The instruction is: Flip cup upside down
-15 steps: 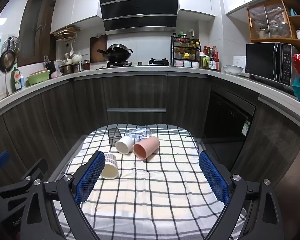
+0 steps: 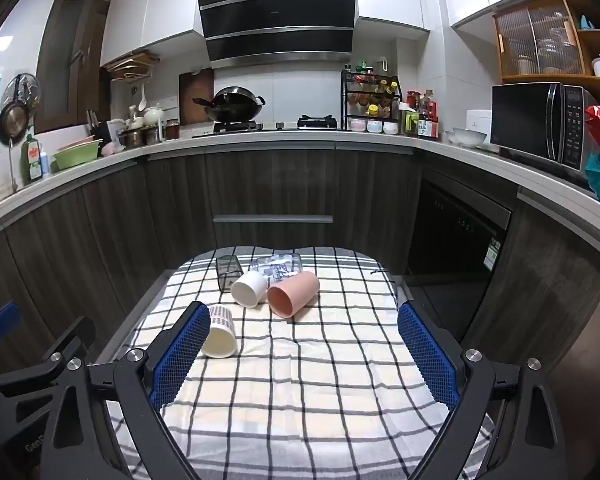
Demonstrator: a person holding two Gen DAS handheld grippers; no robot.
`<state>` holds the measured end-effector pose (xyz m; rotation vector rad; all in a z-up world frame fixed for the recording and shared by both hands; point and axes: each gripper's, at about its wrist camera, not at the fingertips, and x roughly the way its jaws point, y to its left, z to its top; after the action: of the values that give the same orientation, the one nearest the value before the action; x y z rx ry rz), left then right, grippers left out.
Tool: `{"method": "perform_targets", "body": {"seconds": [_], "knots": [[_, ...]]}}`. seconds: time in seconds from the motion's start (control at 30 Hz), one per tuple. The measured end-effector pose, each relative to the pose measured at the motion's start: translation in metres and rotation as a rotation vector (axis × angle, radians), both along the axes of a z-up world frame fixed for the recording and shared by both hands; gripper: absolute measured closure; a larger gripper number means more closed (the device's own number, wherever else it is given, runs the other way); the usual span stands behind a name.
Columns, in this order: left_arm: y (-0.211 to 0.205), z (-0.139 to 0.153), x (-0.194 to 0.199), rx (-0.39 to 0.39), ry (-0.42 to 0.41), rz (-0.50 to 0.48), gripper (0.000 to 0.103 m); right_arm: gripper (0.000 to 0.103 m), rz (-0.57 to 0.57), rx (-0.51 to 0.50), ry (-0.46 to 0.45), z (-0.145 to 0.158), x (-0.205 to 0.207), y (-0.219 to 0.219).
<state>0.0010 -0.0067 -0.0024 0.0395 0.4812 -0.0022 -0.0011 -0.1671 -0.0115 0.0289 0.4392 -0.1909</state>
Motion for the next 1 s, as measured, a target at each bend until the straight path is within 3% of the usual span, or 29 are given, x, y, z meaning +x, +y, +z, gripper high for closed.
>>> {"method": "perform_targets", "body": {"seconds": [1.0], "knots": [[0.0030,0.0046,-0.0014,-0.005,0.006,-0.002,0.000,0.008,-0.001,0.001,0.004,-0.0023,0.0010,0.0010]]}}
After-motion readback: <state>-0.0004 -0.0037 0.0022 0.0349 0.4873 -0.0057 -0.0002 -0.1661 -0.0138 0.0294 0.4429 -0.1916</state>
